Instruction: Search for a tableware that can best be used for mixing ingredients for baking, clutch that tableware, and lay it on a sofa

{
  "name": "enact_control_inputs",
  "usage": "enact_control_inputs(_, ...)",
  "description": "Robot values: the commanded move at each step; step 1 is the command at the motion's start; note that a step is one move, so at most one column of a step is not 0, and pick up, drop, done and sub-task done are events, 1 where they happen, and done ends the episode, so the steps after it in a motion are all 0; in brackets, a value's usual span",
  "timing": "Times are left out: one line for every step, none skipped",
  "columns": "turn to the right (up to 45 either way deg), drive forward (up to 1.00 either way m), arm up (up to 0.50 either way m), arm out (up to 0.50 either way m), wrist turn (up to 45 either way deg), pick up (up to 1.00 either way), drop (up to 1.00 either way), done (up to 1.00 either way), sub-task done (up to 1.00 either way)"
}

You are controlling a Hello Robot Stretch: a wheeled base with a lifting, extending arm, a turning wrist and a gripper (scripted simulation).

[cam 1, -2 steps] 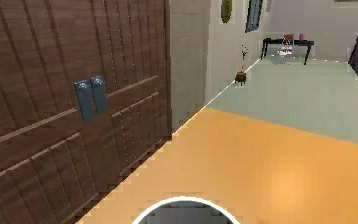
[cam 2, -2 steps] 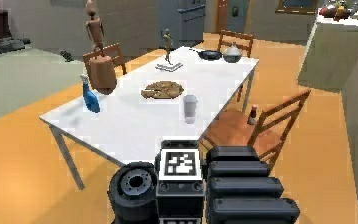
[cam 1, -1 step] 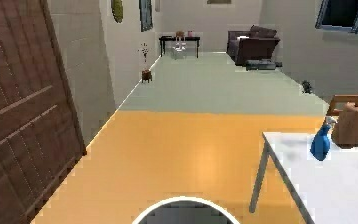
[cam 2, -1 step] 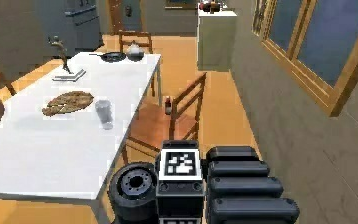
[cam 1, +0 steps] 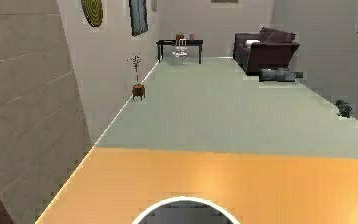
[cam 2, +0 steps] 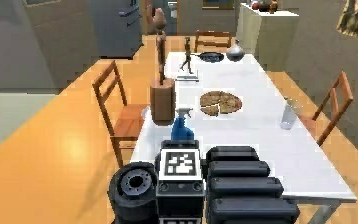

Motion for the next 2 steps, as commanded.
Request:
enact_control_inputs(0.0, 0.40, 0.00, 0.00, 0.0, 0.00, 0.00, 0.00, 0.00)
enact_control_inputs(12.0, 0.00, 0.00, 0.00, 0.0, 0.00, 0.00, 0.00, 0.00)
